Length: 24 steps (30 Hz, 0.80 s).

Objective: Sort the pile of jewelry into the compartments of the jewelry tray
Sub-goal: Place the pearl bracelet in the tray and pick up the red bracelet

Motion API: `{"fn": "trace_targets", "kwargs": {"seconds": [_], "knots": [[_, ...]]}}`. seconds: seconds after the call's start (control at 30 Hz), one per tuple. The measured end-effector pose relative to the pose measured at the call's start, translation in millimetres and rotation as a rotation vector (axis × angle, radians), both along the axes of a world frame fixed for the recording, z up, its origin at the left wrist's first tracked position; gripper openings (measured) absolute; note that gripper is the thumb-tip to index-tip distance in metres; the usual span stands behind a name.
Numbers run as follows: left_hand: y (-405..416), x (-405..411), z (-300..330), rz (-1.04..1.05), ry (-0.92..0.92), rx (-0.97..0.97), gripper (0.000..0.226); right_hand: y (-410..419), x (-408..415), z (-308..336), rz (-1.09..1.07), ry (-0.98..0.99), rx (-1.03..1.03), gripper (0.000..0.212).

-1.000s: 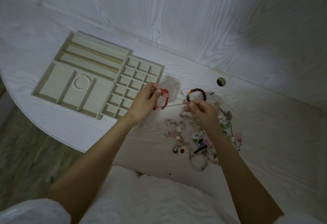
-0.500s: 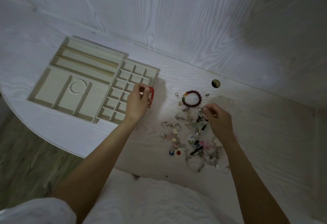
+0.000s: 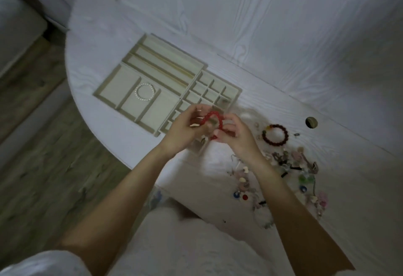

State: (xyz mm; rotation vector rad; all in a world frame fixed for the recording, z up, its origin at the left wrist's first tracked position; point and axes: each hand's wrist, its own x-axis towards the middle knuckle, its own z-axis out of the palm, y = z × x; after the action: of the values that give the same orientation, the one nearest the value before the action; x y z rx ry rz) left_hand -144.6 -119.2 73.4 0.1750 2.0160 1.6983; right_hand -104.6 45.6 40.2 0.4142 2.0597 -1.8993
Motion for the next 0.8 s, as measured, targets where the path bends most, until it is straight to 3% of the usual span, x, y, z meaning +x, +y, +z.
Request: {"fn": "trace_targets", "kwargs": {"seconds": [0.1,0.3,0.47,0.57,0.67,0.8], "knots": [[-52,-12,-13,0.026,-0.006,-0.079,0.033,-34,-27,0,0.078,-0.077,-0.053,0.027],[-158,-64,-27,0.192,0.086,-0.279,0.015,-137,-109,-7,0.160,-0.055,-0.012,0.016],[-205,-121,-43,0.308,0.209,-0.433,0.021,-203,-169,-18,0.137,-0.029,0.006,0.013],[-219,-141,-54,0.220,0.321,-0.625,0.029,-219,-189,-18,0.109,-0.048,0.052,0.015],[-241,-148,-70,0.026,0.570,-0.841,0.033,-221,-195,-19,0.122,-0.022,0.260,0.025],[-254,-148,-82,-0.162,0.769,-0.932,0.032,-219,-194,-25,0.348,0.311,0.707,0.029]]}}
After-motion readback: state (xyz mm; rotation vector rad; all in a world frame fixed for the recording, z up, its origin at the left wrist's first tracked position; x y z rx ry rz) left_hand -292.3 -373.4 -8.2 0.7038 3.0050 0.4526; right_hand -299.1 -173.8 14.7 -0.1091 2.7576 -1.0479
